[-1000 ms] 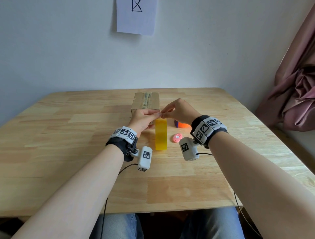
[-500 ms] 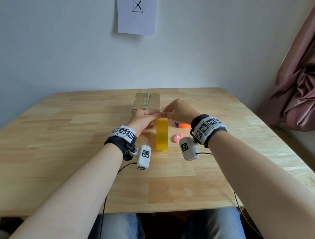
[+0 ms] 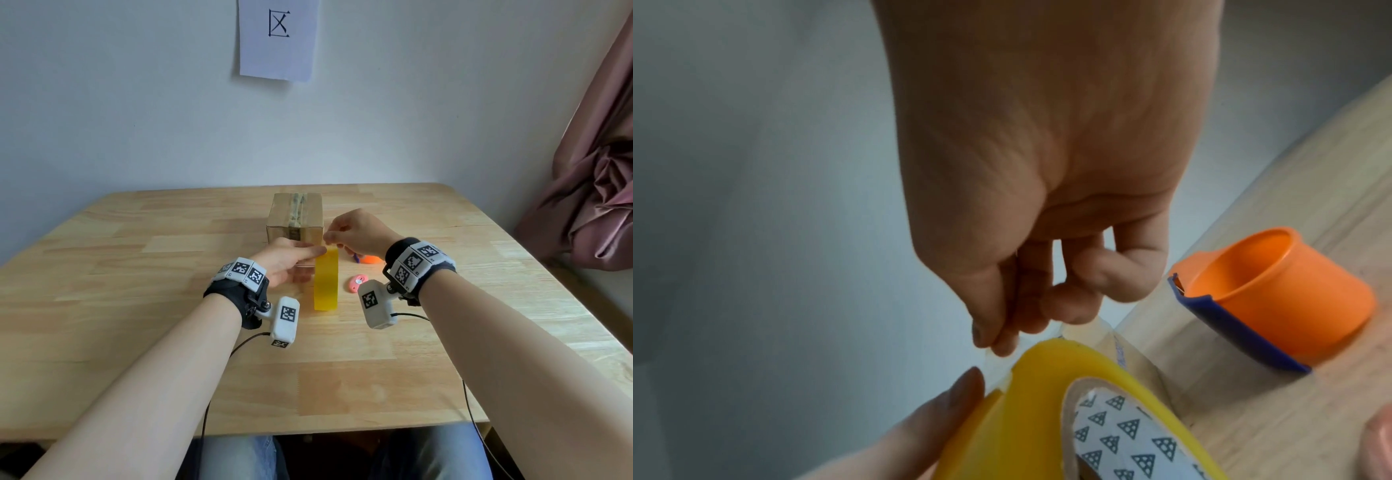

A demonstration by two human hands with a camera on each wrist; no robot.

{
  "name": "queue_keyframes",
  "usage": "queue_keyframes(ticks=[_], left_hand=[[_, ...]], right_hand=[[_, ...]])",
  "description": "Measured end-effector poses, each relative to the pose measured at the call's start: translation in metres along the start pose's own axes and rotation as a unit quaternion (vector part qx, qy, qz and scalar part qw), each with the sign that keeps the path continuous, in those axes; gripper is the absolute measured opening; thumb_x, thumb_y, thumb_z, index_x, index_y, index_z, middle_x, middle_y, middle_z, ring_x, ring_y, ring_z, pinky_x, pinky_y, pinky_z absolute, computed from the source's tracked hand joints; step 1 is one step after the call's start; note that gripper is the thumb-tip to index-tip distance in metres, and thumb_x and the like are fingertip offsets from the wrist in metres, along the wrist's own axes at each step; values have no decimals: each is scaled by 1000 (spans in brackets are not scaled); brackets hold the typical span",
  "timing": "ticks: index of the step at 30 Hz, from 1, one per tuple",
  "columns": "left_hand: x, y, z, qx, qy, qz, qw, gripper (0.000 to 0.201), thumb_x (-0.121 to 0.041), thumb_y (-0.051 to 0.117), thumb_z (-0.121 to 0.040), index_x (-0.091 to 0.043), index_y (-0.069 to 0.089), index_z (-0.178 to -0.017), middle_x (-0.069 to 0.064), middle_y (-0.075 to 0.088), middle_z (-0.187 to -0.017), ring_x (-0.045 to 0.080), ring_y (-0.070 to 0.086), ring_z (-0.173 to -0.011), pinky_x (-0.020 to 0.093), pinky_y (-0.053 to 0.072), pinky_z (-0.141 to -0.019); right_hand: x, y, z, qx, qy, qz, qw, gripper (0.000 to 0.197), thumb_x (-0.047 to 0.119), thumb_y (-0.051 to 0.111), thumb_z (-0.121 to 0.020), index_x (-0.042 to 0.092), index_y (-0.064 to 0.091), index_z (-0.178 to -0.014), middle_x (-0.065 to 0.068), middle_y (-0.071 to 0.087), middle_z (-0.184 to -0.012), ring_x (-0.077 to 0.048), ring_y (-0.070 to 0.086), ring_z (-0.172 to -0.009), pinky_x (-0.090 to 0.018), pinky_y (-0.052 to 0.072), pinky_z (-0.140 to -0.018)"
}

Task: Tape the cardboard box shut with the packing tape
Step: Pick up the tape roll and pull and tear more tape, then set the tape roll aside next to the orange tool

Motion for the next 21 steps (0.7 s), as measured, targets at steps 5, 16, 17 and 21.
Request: queue_keyframes(ticks=[5,16,17,21], left_hand=[[12,-1,11,12,-44,22,999,29,-22,81,-90,-3,73,-110,9,81,-92,20,75,-79,28,60,-71],[-20,24,27,57,23,43,997,36,-16,81,-84,-8,68,-117,5,81,-90,12,74,-65,19,55,-49],[-30,32,25,64,38,48,996,33,-17,80,-87,-9,67,-116,7,81,-94,15,76,-70,23,58,-52],[-50,49,15,5,72,91,993,29,-24,75,-95,-8,64,-117,8,76,-100,21,74,-79,31,61,-61]], right_hand=[[-10,12,2,-3,48,-34,998,22,35,76,-90,13,78,-90,-4,60,-61,-17,49,-47,-31,47,-51],[-19,4,27,66,164,-290,941,28,24,79,-87,4,67,-103,-9,74,-91,-24,70,-75,-36,58,-74],[-17,-9,28,47,149,-306,939,22,20,78,-88,6,66,-100,-9,71,-90,-24,68,-75,-34,57,-68],[-44,-61,34,-72,172,-222,957,36,14,84,-80,14,57,-103,-8,65,-86,-22,63,-68,-32,54,-60]])
Point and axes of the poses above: each hand's wrist, its own z-axis away from the middle knuckle, its own y-axis out of the palm, x = y × z, the point moved 10 cm from there along -z, towards the middle knuckle
